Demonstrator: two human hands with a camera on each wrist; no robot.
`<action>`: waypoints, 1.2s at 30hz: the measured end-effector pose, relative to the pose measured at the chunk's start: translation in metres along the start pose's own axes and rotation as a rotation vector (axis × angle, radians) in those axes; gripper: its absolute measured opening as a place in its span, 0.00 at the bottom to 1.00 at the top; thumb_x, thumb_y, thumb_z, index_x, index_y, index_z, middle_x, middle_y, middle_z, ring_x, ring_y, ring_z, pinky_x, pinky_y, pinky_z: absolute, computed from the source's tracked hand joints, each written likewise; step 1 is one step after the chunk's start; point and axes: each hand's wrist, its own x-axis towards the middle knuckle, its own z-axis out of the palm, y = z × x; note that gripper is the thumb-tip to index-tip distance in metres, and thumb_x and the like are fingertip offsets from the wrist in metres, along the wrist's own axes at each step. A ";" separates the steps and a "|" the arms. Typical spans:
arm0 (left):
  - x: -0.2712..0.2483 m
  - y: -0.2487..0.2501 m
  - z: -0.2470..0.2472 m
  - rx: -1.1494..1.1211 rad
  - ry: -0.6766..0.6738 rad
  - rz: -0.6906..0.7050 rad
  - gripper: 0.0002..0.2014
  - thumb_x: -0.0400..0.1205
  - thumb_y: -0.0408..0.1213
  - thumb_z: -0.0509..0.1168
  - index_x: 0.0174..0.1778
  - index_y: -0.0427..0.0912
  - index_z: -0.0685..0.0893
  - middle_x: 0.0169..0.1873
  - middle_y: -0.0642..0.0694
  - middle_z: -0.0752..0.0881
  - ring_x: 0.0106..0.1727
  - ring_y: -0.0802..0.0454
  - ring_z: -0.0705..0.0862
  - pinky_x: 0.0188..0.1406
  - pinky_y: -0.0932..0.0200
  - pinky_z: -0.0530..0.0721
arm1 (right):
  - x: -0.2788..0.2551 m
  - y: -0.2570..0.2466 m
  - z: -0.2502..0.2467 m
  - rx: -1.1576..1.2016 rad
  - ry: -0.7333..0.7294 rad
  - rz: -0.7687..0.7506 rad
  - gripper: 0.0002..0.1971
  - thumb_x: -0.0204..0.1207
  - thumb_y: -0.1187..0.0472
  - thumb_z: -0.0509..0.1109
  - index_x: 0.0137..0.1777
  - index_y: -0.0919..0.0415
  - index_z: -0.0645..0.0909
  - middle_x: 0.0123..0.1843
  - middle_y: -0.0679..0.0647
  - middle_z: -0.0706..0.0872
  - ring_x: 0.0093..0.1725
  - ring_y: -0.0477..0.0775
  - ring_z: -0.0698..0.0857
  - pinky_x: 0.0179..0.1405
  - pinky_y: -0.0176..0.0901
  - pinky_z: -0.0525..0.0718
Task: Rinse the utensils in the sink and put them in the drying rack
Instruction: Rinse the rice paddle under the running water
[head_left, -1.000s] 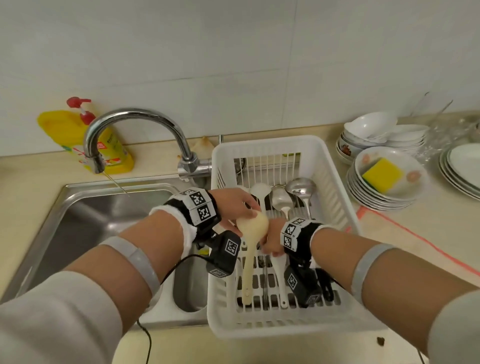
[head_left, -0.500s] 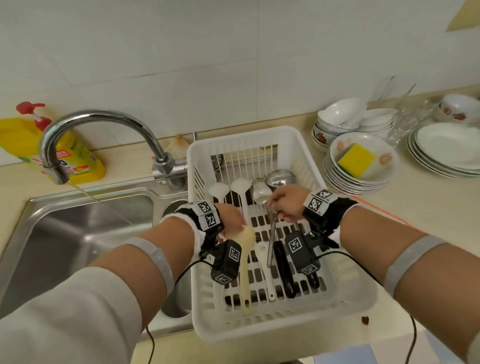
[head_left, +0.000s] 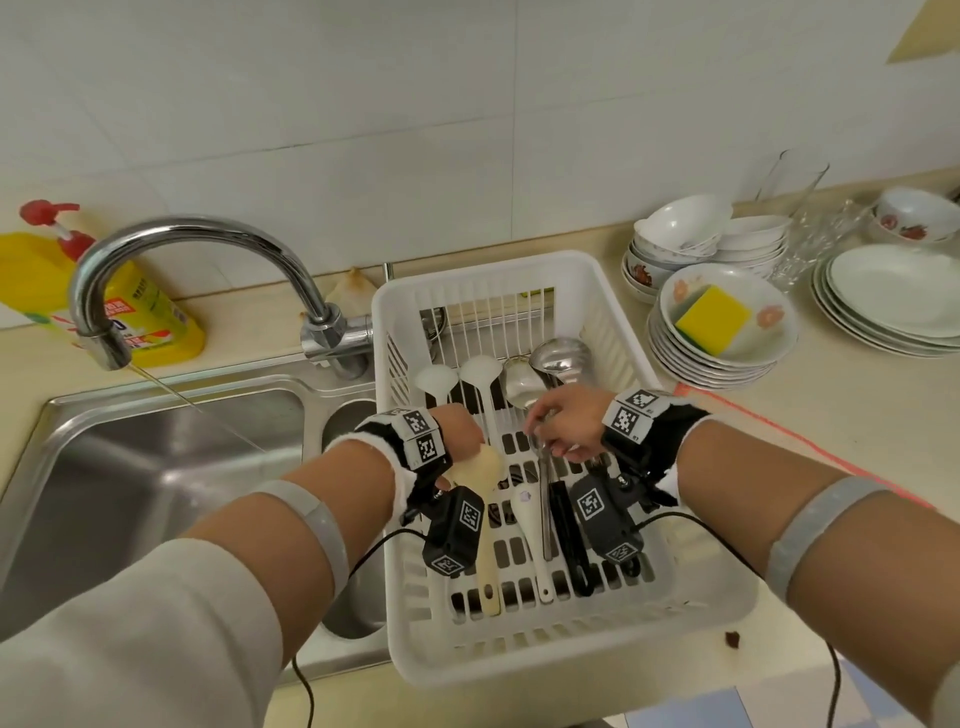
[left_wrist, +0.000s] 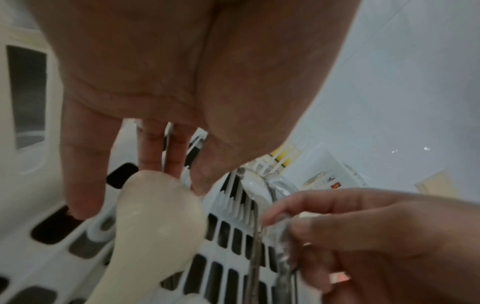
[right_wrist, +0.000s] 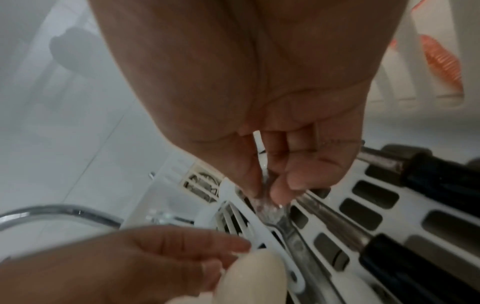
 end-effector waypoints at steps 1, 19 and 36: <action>-0.001 0.000 -0.001 0.005 0.011 0.005 0.20 0.88 0.34 0.58 0.76 0.37 0.79 0.71 0.38 0.82 0.69 0.40 0.84 0.63 0.50 0.86 | 0.001 -0.001 0.007 -0.054 -0.021 0.009 0.07 0.80 0.69 0.69 0.54 0.64 0.86 0.36 0.58 0.86 0.24 0.47 0.82 0.21 0.36 0.80; -0.054 -0.034 -0.057 -0.302 0.596 0.415 0.10 0.86 0.37 0.61 0.57 0.52 0.86 0.57 0.56 0.86 0.59 0.58 0.83 0.61 0.60 0.80 | 0.008 -0.002 0.065 -0.476 -0.057 -0.043 0.10 0.78 0.64 0.75 0.59 0.60 0.87 0.39 0.56 0.93 0.36 0.48 0.93 0.39 0.40 0.92; -0.083 -0.079 -0.049 -0.142 0.791 0.448 0.11 0.85 0.33 0.60 0.56 0.49 0.86 0.53 0.52 0.84 0.53 0.56 0.83 0.59 0.59 0.82 | -0.047 -0.071 0.012 -0.354 0.335 -0.376 0.10 0.83 0.64 0.66 0.45 0.50 0.86 0.48 0.51 0.90 0.36 0.47 0.88 0.31 0.35 0.85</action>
